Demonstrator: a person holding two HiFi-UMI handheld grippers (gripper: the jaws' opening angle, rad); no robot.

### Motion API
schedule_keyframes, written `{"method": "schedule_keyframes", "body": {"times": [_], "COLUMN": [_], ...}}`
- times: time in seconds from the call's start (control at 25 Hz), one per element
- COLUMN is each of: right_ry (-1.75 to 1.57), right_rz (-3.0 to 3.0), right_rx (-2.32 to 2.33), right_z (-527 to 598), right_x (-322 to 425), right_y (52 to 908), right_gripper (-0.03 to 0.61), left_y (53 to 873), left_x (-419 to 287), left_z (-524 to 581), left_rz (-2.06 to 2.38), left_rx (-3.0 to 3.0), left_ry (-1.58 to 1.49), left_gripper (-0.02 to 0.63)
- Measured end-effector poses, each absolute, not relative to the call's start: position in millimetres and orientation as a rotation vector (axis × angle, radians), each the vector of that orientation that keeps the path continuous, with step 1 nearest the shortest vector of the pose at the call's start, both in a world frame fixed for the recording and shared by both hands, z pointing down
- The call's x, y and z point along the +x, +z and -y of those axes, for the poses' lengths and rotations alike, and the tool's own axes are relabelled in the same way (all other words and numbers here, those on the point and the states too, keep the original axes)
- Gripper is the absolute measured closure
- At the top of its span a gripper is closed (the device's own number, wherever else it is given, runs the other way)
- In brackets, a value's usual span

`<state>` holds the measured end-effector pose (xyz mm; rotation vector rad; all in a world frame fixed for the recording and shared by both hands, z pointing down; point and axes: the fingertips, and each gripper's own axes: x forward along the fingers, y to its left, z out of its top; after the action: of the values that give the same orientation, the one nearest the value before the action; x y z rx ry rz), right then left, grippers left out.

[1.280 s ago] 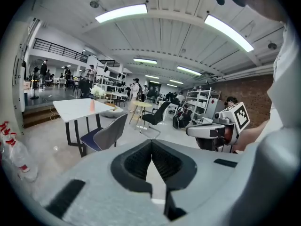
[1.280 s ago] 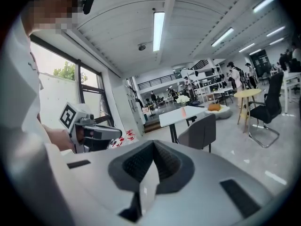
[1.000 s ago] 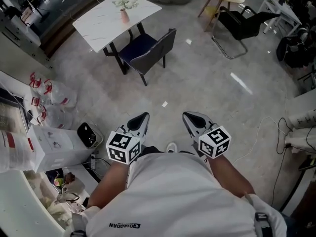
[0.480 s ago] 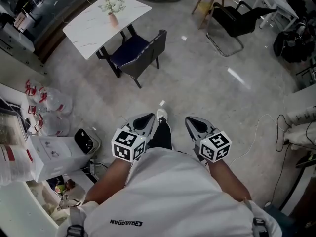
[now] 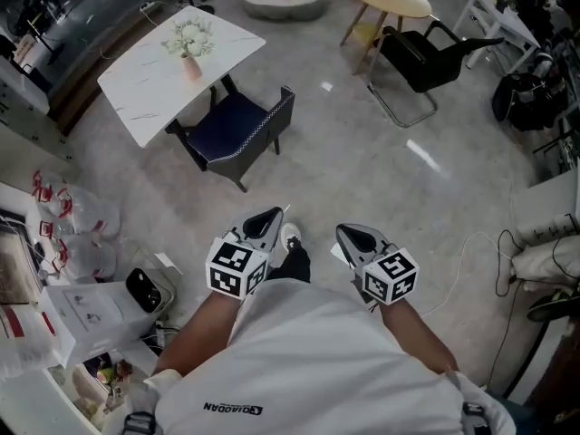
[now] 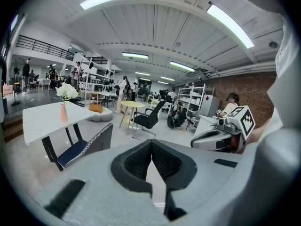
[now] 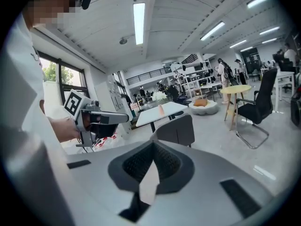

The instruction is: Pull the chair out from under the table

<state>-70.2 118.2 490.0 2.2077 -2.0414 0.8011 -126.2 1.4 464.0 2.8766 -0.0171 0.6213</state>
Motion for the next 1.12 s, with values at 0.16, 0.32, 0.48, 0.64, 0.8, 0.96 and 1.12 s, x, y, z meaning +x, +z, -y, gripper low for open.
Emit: {"method": "schedule_keyframes", "body": {"times": [0.16, 0.32, 0.48, 0.64, 0.8, 0.96, 1.12], "right_ry": [0.793, 0.768, 0.745, 0.74, 0.754, 0.76, 0.754], "right_rz": [2.065, 2.087, 2.113, 2.141, 2.175, 2.203, 2.233], "right_rx": [2.146, 2.071, 2.014, 1.968, 1.916, 1.852, 1.775], "right_z": [-58, -1, 51, 89, 116, 137, 158], "right_x": [-28, 11, 45, 68, 80, 91, 108], "right_y": [485, 479, 474, 475, 478, 481, 486], "right_gripper": [0.574, 0.574, 0.574, 0.574, 0.574, 0.574, 0.574], "left_y": [462, 455, 448, 450, 456, 464, 468], "left_x": [-90, -53, -21, -6, -6, -8, -7], "left_z": [53, 112, 166, 199, 220, 236, 249], "left_rz": [0.067, 0.126, 0.188, 0.246, 0.315, 0.389, 0.479], "left_rx": [2.889, 2.892, 2.891, 2.885, 2.86, 2.827, 2.795], "left_ry": [0.63, 0.609, 0.574, 0.566, 0.591, 0.609, 0.597], "left_gripper": [0.606, 0.606, 0.606, 0.606, 0.606, 0.606, 0.606]}}
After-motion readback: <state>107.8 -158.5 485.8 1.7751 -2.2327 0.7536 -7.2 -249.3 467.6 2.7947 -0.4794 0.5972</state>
